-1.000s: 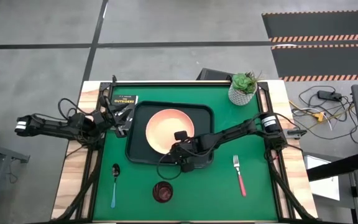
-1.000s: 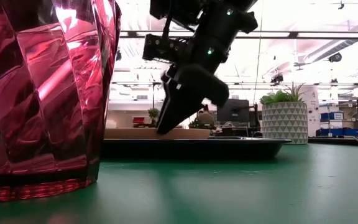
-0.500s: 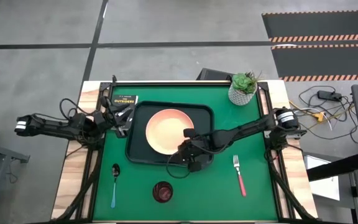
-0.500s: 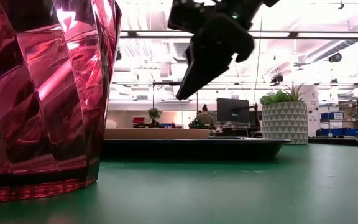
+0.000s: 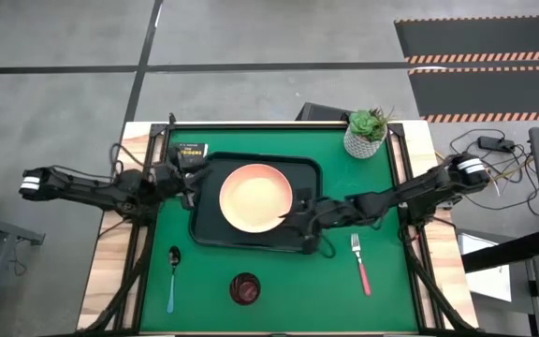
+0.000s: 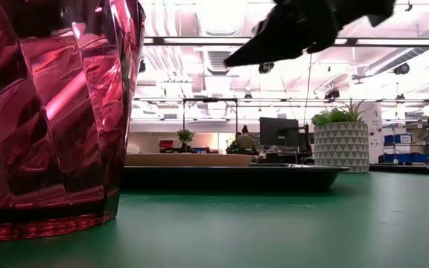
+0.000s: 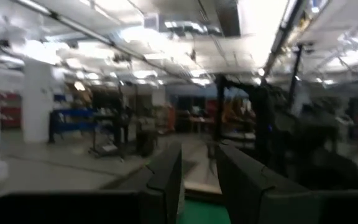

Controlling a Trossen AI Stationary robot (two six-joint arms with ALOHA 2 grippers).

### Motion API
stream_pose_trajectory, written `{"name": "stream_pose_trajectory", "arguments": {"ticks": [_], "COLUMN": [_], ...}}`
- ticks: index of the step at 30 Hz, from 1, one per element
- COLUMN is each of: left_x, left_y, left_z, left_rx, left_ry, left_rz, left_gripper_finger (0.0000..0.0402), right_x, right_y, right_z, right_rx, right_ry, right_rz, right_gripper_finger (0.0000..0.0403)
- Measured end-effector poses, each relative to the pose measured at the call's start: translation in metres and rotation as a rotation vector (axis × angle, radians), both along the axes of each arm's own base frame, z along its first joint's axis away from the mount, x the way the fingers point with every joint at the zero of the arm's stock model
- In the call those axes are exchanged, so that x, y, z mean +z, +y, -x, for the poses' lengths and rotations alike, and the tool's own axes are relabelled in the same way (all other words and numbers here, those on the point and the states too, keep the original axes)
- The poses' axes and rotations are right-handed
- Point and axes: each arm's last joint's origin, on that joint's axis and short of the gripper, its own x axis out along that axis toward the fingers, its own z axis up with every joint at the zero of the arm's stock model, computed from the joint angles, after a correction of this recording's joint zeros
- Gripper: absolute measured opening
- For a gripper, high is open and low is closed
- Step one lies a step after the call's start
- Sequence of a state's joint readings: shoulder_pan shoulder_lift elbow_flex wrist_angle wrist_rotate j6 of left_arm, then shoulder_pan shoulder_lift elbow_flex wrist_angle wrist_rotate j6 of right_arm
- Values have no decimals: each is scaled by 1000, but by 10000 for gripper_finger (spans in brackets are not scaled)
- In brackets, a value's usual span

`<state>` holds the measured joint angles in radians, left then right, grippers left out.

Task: Pick and place plate/cup/fork/spoon on tray
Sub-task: Put the red glass on the black table tray to the top left of the orange plate

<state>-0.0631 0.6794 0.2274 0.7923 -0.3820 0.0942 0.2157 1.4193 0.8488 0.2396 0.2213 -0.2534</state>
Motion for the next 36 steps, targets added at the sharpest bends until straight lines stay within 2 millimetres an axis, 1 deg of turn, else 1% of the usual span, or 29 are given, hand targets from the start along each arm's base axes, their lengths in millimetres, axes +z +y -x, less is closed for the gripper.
{"name": "stream_pose_trajectory", "arguments": {"ticks": [6,9,13,15,20,23,29,32,36], "left_x": [-3,8,20,31,58,65,65,62,60], "left_y": [-10,-20,-39,-49,-73,-84,-109,-126,-153], "left_z": [-24,-36,-57,-67,-89,-104,-133,-146,-157], "left_rx": [-112,-164,-222,-233,-203,-186,-156,-130,-185], "left_ry": [74,67,183,222,350,444,744,895,1080], "left_rz": [80,99,98,101,177,242,398,409,404], "left_gripper_finger": [83,83,83,83,83,83,83,83,83], "right_x": [20,28,32,31,26,28,34,37,40], "right_y": [-8,-11,-14,-15,-17,-18,-19,-20,-20], "right_z": [33,49,67,74,85,90,94,96,99], "right_rx": [23,28,49,71,94,88,89,90,92], "right_ry": [-143,-200,-302,-344,-439,-508,-539,-553,-566], "right_rz": [75,87,119,121,145,166,194,211,237], "right_gripper_finger": [81,75,73,72,72,72,72,72,72]}}
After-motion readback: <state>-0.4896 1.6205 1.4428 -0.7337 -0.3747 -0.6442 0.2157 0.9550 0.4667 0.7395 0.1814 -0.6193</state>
